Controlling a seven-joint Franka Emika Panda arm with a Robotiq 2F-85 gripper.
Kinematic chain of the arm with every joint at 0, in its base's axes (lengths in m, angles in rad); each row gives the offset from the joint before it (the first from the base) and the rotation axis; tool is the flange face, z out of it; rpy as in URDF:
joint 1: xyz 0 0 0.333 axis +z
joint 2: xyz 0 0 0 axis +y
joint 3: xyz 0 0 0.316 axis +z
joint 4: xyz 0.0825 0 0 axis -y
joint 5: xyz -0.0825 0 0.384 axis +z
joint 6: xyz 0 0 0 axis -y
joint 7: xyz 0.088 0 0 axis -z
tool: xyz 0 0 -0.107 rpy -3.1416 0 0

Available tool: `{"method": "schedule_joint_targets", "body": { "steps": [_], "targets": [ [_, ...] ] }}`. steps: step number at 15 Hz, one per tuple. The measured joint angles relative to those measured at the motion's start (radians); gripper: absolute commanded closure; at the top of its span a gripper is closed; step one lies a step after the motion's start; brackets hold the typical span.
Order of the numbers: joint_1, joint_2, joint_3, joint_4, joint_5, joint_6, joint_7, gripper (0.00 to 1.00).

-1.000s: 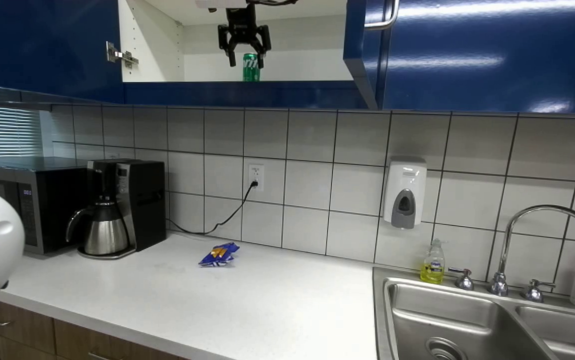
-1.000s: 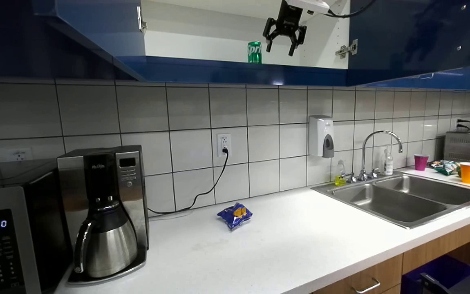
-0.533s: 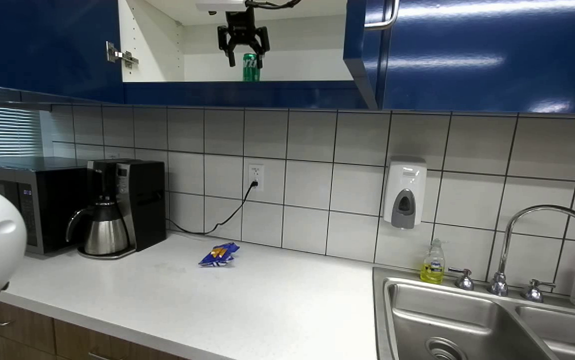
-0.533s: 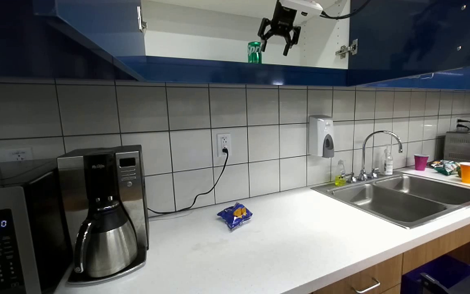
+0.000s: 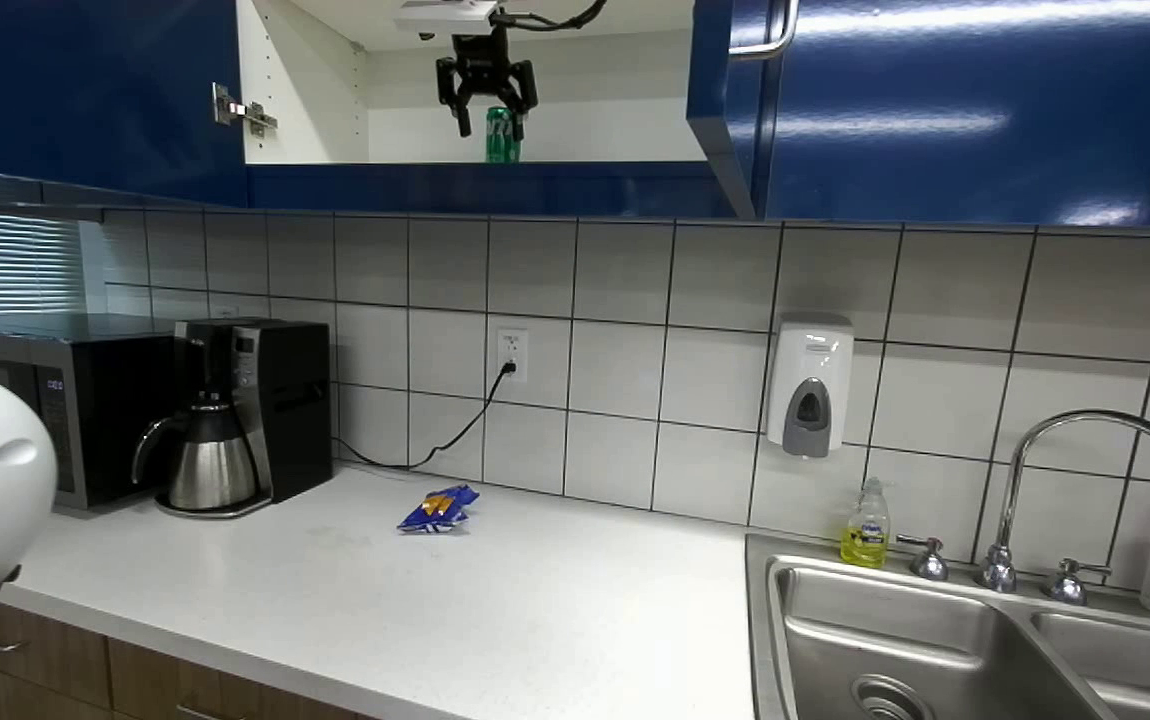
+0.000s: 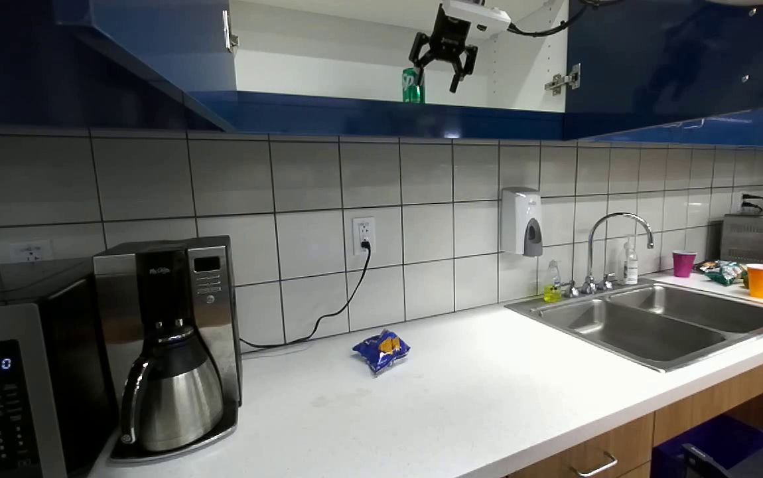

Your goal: Pick up the can drink from the top cabinet and put it on the kitchen unit base top

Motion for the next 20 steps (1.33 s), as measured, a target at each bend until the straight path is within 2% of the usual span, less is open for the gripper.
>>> {"method": "schedule_joint_targets", "body": {
  "steps": [8, 20],
  "targets": [
    [0.003, 0.085, 0.000, 0.117, -0.002, -0.001, 0.021, 0.00],
    [0.011, 0.186, -0.001, 0.232, -0.002, -0.001, 0.055, 0.00]
  ]
}}
